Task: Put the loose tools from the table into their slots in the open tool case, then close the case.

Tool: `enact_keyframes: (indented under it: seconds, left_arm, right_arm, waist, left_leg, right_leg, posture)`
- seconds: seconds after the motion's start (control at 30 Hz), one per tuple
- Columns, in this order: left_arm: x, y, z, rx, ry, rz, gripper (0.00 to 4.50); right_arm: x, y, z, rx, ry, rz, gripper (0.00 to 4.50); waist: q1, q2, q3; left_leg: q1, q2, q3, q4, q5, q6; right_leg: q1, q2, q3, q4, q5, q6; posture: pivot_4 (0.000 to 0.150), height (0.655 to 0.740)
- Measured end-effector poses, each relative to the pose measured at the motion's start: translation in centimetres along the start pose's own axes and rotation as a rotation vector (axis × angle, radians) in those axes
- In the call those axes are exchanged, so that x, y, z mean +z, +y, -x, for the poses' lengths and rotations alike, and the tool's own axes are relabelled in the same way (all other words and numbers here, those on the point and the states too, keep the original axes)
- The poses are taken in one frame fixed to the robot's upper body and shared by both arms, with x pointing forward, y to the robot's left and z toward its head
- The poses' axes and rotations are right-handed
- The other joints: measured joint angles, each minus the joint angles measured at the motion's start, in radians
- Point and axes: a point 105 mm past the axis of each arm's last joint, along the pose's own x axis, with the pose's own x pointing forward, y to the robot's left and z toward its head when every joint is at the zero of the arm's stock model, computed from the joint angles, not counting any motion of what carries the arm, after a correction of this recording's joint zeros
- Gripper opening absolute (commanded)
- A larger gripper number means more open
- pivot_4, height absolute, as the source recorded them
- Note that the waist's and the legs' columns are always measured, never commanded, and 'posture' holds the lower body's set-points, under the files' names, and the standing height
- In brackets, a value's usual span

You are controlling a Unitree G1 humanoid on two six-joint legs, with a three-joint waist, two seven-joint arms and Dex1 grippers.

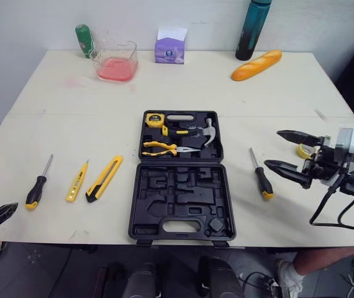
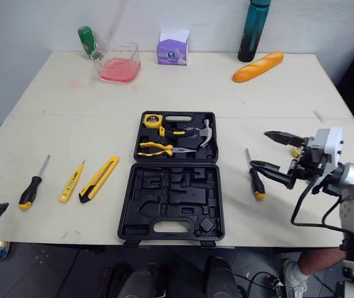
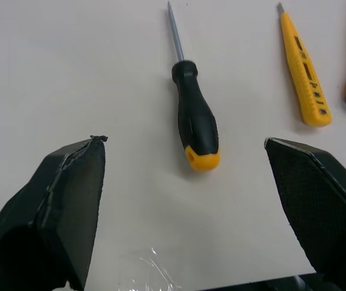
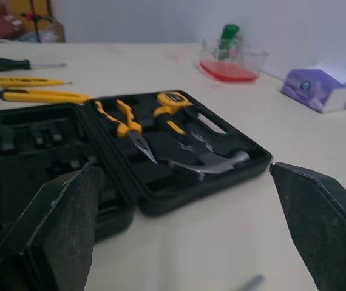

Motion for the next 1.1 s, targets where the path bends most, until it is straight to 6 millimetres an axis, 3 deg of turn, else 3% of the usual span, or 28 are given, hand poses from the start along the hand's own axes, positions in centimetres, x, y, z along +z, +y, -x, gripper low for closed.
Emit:
enact_keyframes:
  seconds: [0.2,0.53,0.77,1.1]
  left_arm:
    - [0.3,-1.4,-1.2,-0.015,0.047,0.037,4.4]
    - [1.8,-3.5,-4.3,0.004,0.096,0.066,4.4]
    - [1.7,-4.1,-5.7,-0.009,0.154,0.059,4.4]
    - [0.5,-2.9,-6.1,0.063,0.203,0.092,4.4]
  right_arm:
    - [2.2,3.1,-3.5,0.189,-0.123,0.054,4.5]
    - [3.1,5.5,-6.0,0.321,-0.227,0.038,4.5]
    - [3.7,6.4,-7.1,0.399,-0.259,0.065,4.5]
    - [3.7,6.2,-7.5,0.394,-0.234,0.079,4.5]
  waist:
    - [0.001,0.0,0.0]
    - [0.005,-0.001,-0.001]
    - [0.0,-0.001,-0.001]
    - [0.001,-0.001,-0.001]
  left_leg:
    - [0.0,0.0,0.0,0.0,0.0,-0.001]
    - [0.0,-0.001,0.0,0.0,0.0,-0.001]
    - [0.0,0.0,0.002,0.0,0.0,-0.001]
    - [0.0,0.0,0.002,0.0,0.0,-0.001]
  right_leg:
    - [0.0,0.0,0.004,0.0,0.0,0.0]
    - [-0.001,0.002,0.011,0.002,0.0,0.0]
    - [-0.003,0.004,0.013,0.002,0.0,0.0]
    - [-0.003,0.004,0.014,0.002,0.0,0.0]
  posture:
    - [0.15,0.74]
    - [0.15,0.74]
    - [0.15,0.74]
    - [0.15,0.74]
